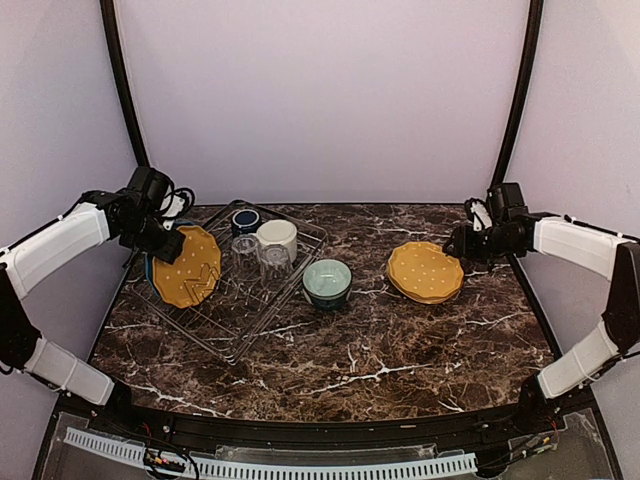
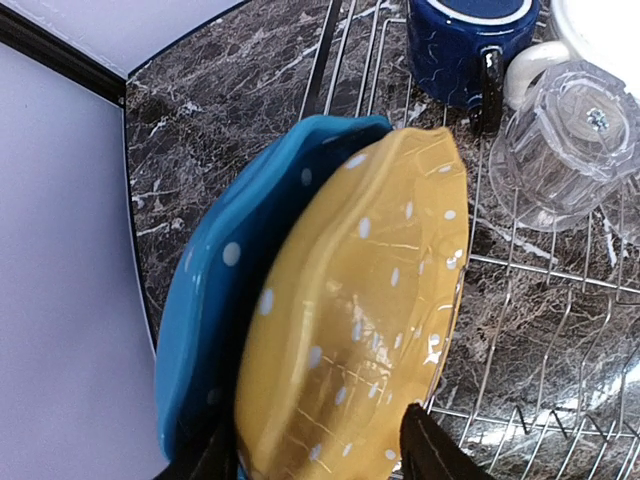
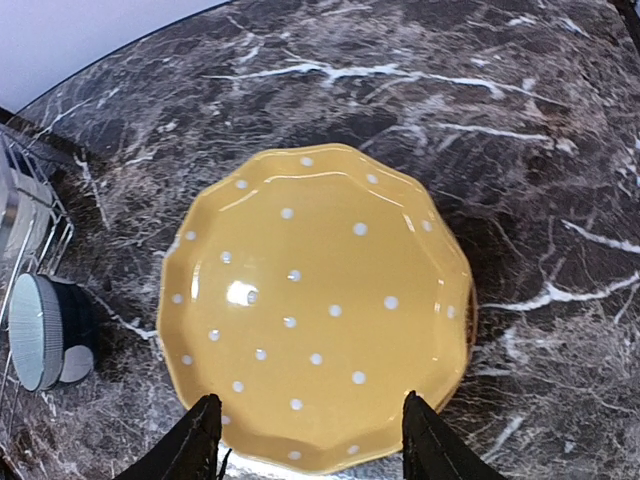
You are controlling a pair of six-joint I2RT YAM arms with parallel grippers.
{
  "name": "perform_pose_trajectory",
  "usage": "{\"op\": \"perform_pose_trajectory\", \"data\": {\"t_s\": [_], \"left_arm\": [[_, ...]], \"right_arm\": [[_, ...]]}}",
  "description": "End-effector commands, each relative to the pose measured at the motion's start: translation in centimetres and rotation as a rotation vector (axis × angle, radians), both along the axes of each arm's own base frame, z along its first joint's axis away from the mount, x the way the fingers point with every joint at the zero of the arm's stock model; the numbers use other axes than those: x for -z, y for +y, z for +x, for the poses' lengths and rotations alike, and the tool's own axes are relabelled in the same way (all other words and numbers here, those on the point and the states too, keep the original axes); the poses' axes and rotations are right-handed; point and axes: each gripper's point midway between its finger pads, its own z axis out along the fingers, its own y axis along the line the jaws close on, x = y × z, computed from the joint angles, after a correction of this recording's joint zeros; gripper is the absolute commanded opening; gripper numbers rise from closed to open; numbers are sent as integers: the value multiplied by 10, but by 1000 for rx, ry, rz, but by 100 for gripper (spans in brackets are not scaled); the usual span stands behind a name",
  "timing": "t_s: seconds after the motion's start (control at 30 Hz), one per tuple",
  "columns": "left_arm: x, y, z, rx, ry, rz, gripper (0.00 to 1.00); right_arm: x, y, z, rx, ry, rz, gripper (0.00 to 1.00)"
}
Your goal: Load the mixed dishes into the dish rack
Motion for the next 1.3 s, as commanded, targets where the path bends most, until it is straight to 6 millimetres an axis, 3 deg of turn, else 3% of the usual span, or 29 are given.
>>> {"op": "perform_pose_trajectory", "data": {"t_s": [0.0,0.2,0.43,0.77,1.03,1.27], "left_arm": [[-39,-4,-1,7,-103,-57,62],[-73,-10,-8,32,-220,-125,76],[-101,-20,-15,67,-339,-230,92],[-87,-24,-12,78,-312,-240,93],[-85,-23,-11,69,-304,-231,93],[-83,-23,-10,66,-296,-232,93]], "right_arm": [[24,-35,-2,77,52,-88,59],[44,-56,6,110,101,-117,58],[67,-56,28,67,153,-111,51],[82,-52,45,5,159,-118,36],[92,-46,42,-24,178,-92,18],[88,-44,41,-34,171,-83,0]]}}
